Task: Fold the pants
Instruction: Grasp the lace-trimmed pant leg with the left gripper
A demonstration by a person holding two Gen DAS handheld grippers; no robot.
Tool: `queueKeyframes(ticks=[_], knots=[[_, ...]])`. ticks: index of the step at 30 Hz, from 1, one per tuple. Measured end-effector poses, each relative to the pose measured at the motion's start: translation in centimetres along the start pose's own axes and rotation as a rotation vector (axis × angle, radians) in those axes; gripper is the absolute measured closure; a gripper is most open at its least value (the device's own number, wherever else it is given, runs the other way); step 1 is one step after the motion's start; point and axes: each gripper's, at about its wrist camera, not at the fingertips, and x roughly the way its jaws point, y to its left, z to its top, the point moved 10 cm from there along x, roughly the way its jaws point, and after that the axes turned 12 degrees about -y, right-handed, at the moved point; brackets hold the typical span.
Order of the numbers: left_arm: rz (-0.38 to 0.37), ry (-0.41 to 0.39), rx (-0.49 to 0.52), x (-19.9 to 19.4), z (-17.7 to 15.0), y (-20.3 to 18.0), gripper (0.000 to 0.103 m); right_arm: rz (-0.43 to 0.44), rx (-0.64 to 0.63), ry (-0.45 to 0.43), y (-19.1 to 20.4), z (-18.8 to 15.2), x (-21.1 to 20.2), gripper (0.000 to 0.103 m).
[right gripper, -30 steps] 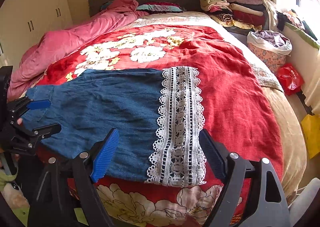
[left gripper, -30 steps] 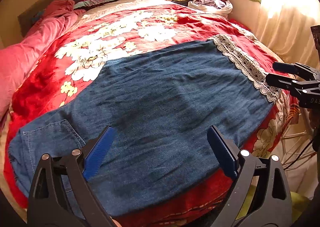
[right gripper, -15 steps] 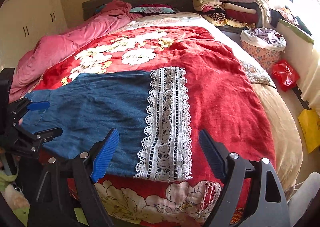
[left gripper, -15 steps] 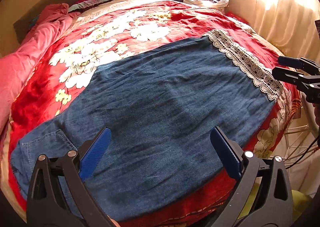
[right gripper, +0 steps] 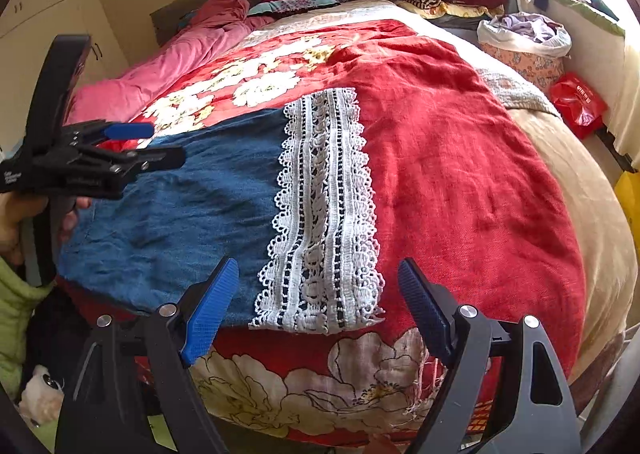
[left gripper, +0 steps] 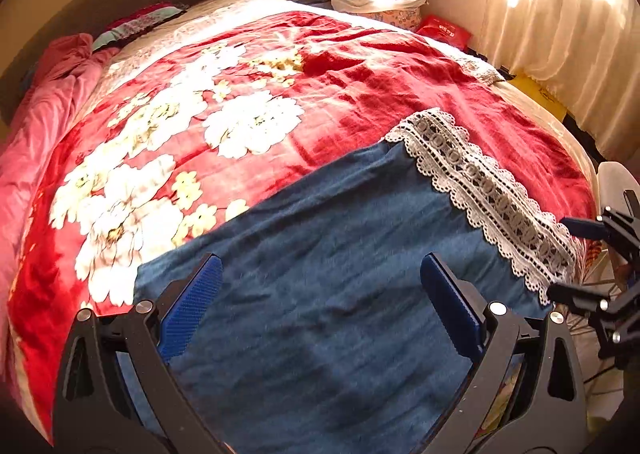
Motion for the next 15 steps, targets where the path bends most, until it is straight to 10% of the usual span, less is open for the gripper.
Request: queueKeyframes(ticks=[9, 12, 15], knots=[[-0.103, 0.040, -0.051, 6.4, 2.3, 0.5, 0.018, -0.008, 0.023, 0.026, 0.2, -0.8, 2.2, 0.033], [-0.189, 0.049, -0.045, 7.5, 2.4, -0.9, 0.042, 0.034, 0.027, 0.017, 0.8, -0.4, 2.2, 0.055], [-0.239, 0.067, 0.008, 8.3, 2.3, -2.8, 0.054, 0.055, 0.054, 0.023, 0.8, -0.4, 2.7, 0.055]])
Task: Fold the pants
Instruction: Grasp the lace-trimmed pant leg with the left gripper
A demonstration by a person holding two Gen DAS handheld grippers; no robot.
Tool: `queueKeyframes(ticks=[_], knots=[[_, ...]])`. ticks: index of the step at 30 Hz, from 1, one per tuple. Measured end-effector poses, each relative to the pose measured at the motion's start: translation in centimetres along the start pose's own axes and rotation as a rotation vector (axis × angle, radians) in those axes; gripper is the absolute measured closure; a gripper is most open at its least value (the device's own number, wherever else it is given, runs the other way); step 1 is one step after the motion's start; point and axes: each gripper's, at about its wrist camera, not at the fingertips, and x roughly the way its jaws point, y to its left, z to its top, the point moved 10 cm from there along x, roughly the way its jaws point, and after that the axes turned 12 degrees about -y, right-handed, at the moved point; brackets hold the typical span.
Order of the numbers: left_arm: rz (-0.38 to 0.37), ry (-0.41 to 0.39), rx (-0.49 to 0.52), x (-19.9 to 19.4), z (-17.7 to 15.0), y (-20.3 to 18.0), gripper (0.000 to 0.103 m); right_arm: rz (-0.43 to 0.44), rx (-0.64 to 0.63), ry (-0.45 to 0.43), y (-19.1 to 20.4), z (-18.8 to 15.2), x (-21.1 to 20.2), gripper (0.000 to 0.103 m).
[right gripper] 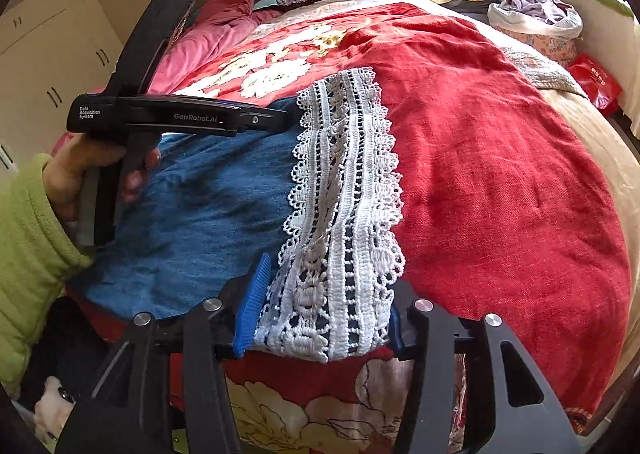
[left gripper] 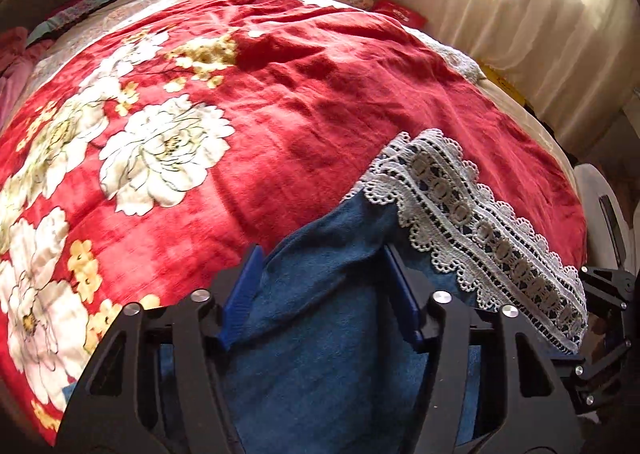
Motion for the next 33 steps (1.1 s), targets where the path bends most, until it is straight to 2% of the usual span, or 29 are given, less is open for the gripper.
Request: queueKeyframes(ticks=[4, 7, 9, 10, 11, 12, 15, 19, 25, 27, 30, 31, 33], knots=[[-0.049, -0.014, 0.014, 0.7, 0.4, -1.0, 0.055, 0.020, 0.046, -0.016, -0.1, 0.2, 0.7, 0.053], [-0.042, -0.010, 0.018, 1.2, -0.1, -1.1, 0.055, 0.023, 0.035, -0.027, 0.3, 0.5, 0.9, 0.062], [-0.027, -0.016, 0.013, 0.9, -0.1, -1.1, 0.070, 0.053, 0.034, -0.032, 1.0, 0.8, 0.7, 0.073], [-0.013, -0.018, 0.010, 0.7, 0.0, -0.9, 0.075, 0.074, 0.034, -0.032, 1.5, 0.9, 0.6, 0.075], [0.001, -0.023, 0.005, 0.4, 0.1, -0.8, 0.086, 0.083, 0.030, -0.030, 1.9, 1.0, 0.6, 0.076], [0.005, -0.033, -0.002, 0.2, 0.2, -0.6, 0.092, 0.085, 0.022, -0.035, 2.3, 1.1, 0.5, 0.076], [-0.022, -0.081, -0.032, -0.9, 0.5, -0.3, 0.097, 0.120, -0.007, -0.057, 4.3, 1.9, -0.1, 0.076], [-0.096, -0.148, -0.156, -3.6, 0.5, 1.1, 0.099, 0.158, -0.093, -0.086, 7.9, 3.3, -0.9, 0.076], [-0.080, -0.243, -0.298, -9.6, -1.4, 5.8, 0.099, 0.254, -0.227, -0.104, 15.1, 4.8, -0.7, 0.076], [-0.049, -0.260, -0.326, -11.1, -2.7, 7.6, 0.098, 0.271, -0.299, -0.089, 17.8, 4.3, 0.2, 0.076], [0.071, -0.253, -0.370, -13.1, -5.6, 11.0, 0.095, 0.281, -0.399, -0.040, 21.4, 2.2, 2.5, 0.076], [0.121, -0.253, -0.395, -14.0, -6.6, 12.4, 0.092, 0.269, -0.440, -0.022, 22.4, 1.2, 3.4, 0.076], [0.162, -0.267, -0.474, -15.7, -8.3, 14.6, 0.079, 0.242, -0.507, -0.003, 23.8, -0.4, 4.6, 0.075]])
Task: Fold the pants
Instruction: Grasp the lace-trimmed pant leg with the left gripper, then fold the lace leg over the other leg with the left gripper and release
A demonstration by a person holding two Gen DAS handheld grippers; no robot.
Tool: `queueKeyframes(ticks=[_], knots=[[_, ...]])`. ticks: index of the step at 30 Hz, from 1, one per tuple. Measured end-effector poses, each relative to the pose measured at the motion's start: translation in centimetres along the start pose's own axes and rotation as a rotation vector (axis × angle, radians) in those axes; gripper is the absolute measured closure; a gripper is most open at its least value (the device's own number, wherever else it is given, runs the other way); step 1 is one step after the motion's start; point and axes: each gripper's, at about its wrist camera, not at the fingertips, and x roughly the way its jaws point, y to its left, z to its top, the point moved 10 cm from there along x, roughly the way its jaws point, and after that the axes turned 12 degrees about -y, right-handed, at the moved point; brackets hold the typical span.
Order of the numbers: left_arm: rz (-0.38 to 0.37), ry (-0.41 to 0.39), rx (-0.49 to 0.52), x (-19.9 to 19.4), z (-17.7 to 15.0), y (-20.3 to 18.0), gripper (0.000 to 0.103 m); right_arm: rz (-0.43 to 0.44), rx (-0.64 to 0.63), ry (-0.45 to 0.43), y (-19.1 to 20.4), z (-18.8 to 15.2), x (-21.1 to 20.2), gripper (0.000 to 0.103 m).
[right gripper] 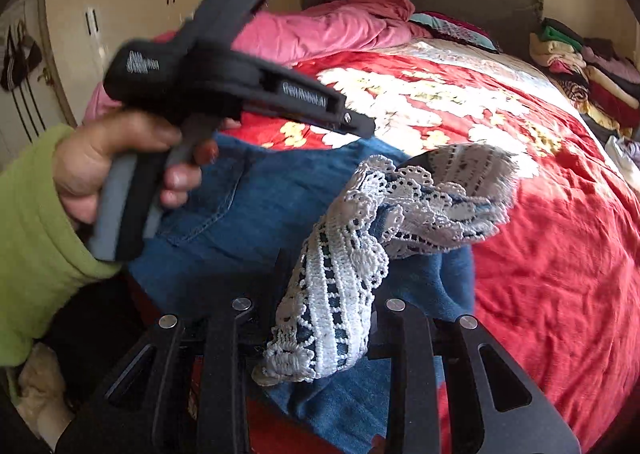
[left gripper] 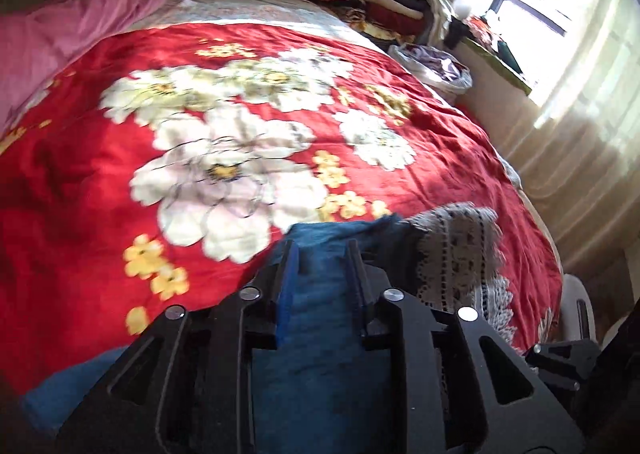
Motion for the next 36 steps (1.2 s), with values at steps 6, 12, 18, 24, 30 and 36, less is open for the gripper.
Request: queueKeyframes(ticks=[6, 12, 18, 24, 30, 36], knots=[[-0.039, -0.117, -0.255, -6.4, -0.2, 4.8, 0.063, -0.074, -0.258, 0.009, 4.5, -1.0, 1.8, 0.073], [-0.052, -0.142, -0.319, -8.4, -1.6, 5.7, 0.055, -0.030, -0.333, 0.022, 7.5, -2.2, 2.6, 0.061], [-0.101, -0.094, -0.287, -7.2, -2.5, 3.8, 0.048, 0.038, -0.318, -0.058, 8.5, -1.3, -0.1, 0.046], [-0.116, -0.008, -0.268, -4.4, -2.9, 2.4, 0.042, 0.049, -0.237, -0.079, 6.5, -1.9, -3.2, 0.041], [-0.046, 0.078, -0.241, -0.6, -3.6, 2.5, 0.041, 0.087, -0.278, -0.054, 8.8, -3.7, -3.7, 0.041], [0.006, 0.059, -0.231, -0.4, -3.4, 2.9, 0.086, 0.070, -0.339, 0.008, 9.1, -4.5, -1.8, 0.086]])
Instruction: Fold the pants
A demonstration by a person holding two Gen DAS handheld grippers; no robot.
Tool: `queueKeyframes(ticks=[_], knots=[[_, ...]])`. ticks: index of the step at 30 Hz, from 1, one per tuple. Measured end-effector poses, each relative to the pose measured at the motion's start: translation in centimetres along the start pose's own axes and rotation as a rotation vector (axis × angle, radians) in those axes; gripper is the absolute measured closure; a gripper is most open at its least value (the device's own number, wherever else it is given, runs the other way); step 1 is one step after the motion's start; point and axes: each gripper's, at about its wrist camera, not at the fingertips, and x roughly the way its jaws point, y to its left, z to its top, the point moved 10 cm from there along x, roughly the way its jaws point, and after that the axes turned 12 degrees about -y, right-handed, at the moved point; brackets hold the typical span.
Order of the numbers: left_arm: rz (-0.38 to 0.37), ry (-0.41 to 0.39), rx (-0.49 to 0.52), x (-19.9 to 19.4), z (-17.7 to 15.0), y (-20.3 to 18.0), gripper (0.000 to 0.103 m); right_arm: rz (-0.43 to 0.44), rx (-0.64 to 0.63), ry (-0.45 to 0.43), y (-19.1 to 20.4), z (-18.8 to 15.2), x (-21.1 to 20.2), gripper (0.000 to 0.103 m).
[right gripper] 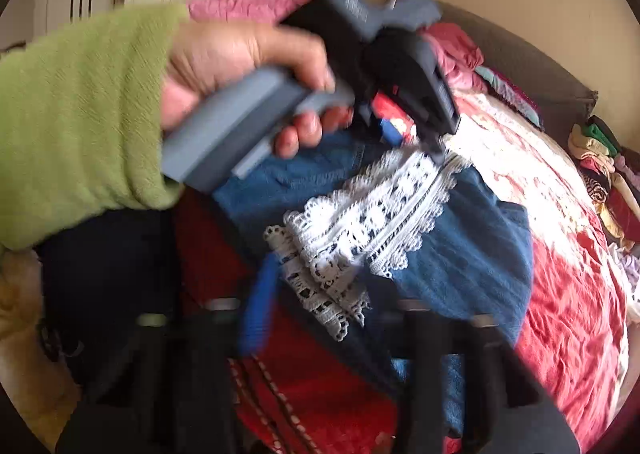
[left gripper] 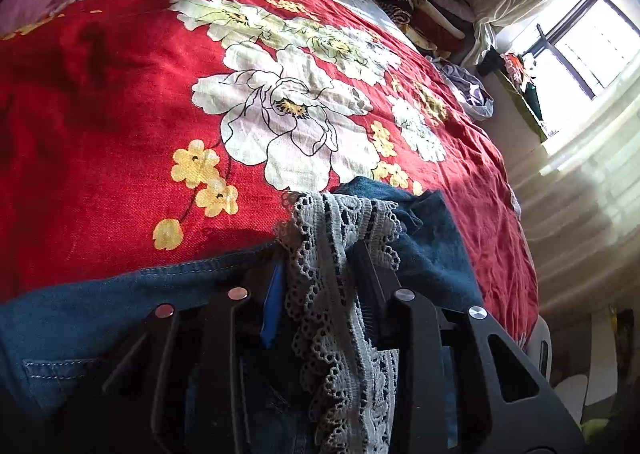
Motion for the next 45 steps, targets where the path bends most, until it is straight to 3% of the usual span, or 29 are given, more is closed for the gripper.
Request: queueKeyframes(ticks=[3, 7, 13, 16, 17, 20, 27, 31, 33, 37, 45], knots=[[-0.040, -0.037, -0.009, -2.1, 0.5, -0.4, 0.089, 0.018, -0.054, -0.021, 1.1, 0.5, -0.7, 0.087], [-0.009, -0.055, 0.023, -2.8, 0.2, 0.1, 0.089, 0.063, -0.013, 0.007, 1.6, -0.5, -0.3, 0.086], [0.020, -0.041, 0.042, -1.3, -0.8, 1.0, 0.083, 0.105, 0.030, 0.008, 1.1, -0.4, -0.5, 0.073], [0.028, -0.067, 0.061, -2.6, -0.5, 0.6, 0.065, 0.133, 0.110, -0.034, -0.5, 0.4, -2.2, 0.072], [0.030, -0.084, 0.072, -3.4, -0.3, 0.3, 0.060, 0.127, 0.138, -0.049, -1.5, 0.8, -2.8, 0.069], [0.027, -0.133, 0.089, -5.7, 0.2, -0.3, 0.058, 0.091, 0.207, -0.085, -4.3, 1.0, -4.7, 0.066], [0.068, -0.173, 0.165, -9.2, -2.0, -1.5, 0.047, -0.039, 0.331, -0.061, -10.2, -1.0, -5.3, 0.066], [0.107, -0.180, 0.225, -10.3, -3.5, -2.3, 0.038, -0.060, 0.379, -0.046, -10.4, -2.7, -5.9, 0.066], [0.115, -0.175, 0.241, -10.6, -4.3, -2.6, 0.033, -0.071, 0.380, -0.044, -10.2, -3.0, -5.7, 0.056], [0.148, -0.154, 0.287, -10.6, -5.7, -3.2, 0.023, -0.079, 0.380, -0.053, -10.3, -2.8, -5.9, 0.054], [0.182, -0.097, 0.306, -9.7, -8.3, -3.0, 0.020, -0.074, 0.364, -0.035, -10.2, -3.5, -5.6, 0.054]])
